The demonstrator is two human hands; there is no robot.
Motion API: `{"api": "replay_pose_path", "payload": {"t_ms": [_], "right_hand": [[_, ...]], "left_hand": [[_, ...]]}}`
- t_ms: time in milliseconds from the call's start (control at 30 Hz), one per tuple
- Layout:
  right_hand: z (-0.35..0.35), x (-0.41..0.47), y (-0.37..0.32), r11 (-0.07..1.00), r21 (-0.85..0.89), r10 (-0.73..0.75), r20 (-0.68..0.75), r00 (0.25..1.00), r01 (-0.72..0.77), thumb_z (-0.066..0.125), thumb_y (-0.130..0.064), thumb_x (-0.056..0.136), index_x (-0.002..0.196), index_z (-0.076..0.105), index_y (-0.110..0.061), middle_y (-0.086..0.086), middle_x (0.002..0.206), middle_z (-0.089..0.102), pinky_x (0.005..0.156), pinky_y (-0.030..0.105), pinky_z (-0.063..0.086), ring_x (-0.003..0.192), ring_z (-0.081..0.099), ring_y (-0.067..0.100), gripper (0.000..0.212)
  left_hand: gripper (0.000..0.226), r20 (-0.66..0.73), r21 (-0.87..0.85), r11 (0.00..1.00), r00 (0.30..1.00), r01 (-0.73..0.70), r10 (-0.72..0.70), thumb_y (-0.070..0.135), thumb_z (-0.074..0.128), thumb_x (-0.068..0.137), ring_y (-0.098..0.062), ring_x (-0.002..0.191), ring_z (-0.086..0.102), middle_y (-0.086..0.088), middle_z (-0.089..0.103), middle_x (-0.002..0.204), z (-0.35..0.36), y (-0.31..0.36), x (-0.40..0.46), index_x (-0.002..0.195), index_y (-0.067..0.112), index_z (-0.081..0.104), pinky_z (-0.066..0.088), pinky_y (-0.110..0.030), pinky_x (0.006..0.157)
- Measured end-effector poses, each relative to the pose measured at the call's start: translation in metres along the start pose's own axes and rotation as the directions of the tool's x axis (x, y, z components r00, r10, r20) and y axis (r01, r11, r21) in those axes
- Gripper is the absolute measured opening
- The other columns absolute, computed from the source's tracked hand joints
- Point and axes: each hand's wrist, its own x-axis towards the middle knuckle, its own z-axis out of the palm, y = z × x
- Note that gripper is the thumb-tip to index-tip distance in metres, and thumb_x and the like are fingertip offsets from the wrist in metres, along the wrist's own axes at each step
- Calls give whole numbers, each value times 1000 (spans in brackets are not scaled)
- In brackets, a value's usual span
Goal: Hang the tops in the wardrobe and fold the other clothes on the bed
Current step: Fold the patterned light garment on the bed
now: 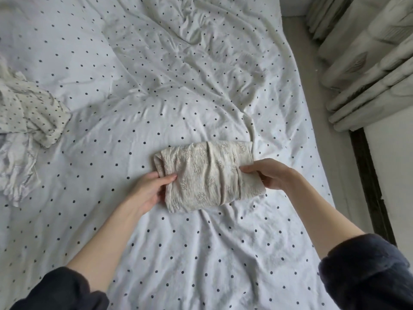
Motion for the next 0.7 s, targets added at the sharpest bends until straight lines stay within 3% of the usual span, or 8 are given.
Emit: {"api": "replay_pose_path", "payload": {"t_ms": [67, 167, 300, 367, 467, 567, 700], "right_hand": [[5, -14, 14, 998, 34, -46, -59, 997, 48, 70, 1, 78, 97, 63, 6, 19, 106, 67, 83, 40, 53, 90, 65, 28, 21], [13, -47, 45, 989, 47, -132, -154, 979, 140, 71, -4, 79, 108, 60, 14, 18, 102, 63, 95, 42, 49, 90, 60, 26, 35], [25, -112, 87, 954, 116, -234, -286, 929, 276, 71, -6, 80, 94, 63, 10, 14, 90, 64, 69, 26, 52, 77, 62, 20, 23], [30, -144, 101, 927, 125, -284, -384, 879, 354, 71, -5, 79, 87, 62, 9, 15, 88, 64, 71, 29, 50, 77, 62, 21, 19], [39, -212, 125, 864, 98, -349, -589, 728, 494, 74, -8, 78, 83, 64, 15, 17, 84, 65, 73, 36, 47, 76, 59, 23, 26], [58, -294, 164, 757, 63, -374, -774, 510, 651, 73, -9, 78, 73, 72, -4, 5, 73, 72, 63, 23, 53, 69, 66, 16, 7], [85, -383, 220, 680, 1, -349, -879, 324, 733, 73, -11, 79, 77, 74, -7, 3, 75, 73, 57, 17, 51, 68, 68, 10, 5]], "left_hand": [[13, -14, 22, 999, 1000, -26, 26, 0, 60, 85, -21, 82, 64, -10, 68, 93, -3, 0, -9, 96, 5, 62, 51, -33, 72], [10, -13, 105, 990, 996, -91, 93, 0, 63, 84, -20, 78, 63, -9, 68, 87, -8, -2, -29, 90, 7, 63, 50, -34, 73], [4, 106, 275, 913, 953, -302, 284, 4, 67, 83, -15, 70, 65, -3, 71, 78, -6, 13, -63, 84, 8, 65, 51, -26, 60], [5, 198, 340, 846, 911, -411, 363, 6, 69, 81, -15, 68, 65, -3, 71, 76, 0, 25, -79, 84, 3, 66, 50, -21, 58], [3, 407, 369, 736, 811, -567, 421, 8, 70, 80, -18, 74, 65, -5, 72, 79, 23, 47, -113, 81, 8, 67, 51, -29, 72], [10, 623, 332, 631, 665, -701, 411, 8, 71, 79, -12, 74, 67, 5, 72, 73, 54, 61, -165, 79, 18, 69, 48, -23, 69], [18, 804, 197, 558, 459, -806, 379, 1, 70, 77, -9, 73, 66, 6, 71, 75, 92, 58, -236, 80, 18, 69, 49, -18, 67]]}}
